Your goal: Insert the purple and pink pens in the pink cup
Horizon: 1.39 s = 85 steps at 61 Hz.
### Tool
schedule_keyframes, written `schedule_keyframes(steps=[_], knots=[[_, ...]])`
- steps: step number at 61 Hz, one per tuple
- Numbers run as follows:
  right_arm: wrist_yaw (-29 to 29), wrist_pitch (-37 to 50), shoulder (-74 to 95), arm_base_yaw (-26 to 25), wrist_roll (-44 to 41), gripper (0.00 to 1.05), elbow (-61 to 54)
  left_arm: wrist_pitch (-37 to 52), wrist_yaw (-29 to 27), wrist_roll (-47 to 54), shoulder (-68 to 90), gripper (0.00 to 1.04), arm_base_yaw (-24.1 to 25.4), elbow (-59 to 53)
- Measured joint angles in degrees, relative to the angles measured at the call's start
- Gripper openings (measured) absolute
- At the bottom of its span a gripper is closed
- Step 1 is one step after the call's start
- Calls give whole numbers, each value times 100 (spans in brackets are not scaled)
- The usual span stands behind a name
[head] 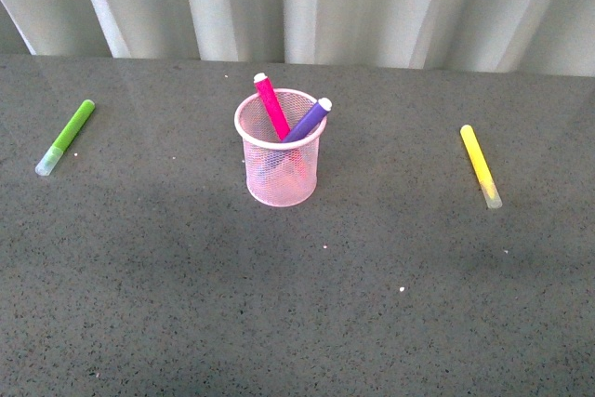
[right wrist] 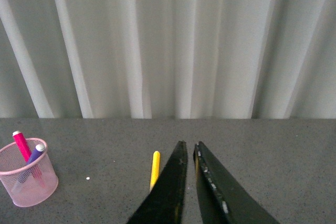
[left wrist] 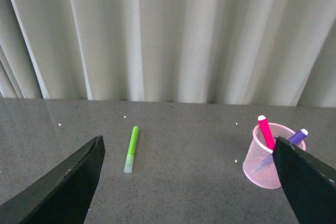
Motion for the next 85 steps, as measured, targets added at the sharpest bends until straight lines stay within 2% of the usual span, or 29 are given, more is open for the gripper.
schedule_keyframes(steps=[30,85], knots=[[-2,0,0,0,2,98,0,0,-2,0,0,98,0,0],[-2,0,0,0,2,98,0,0,-2,0,0,98,0,0]])
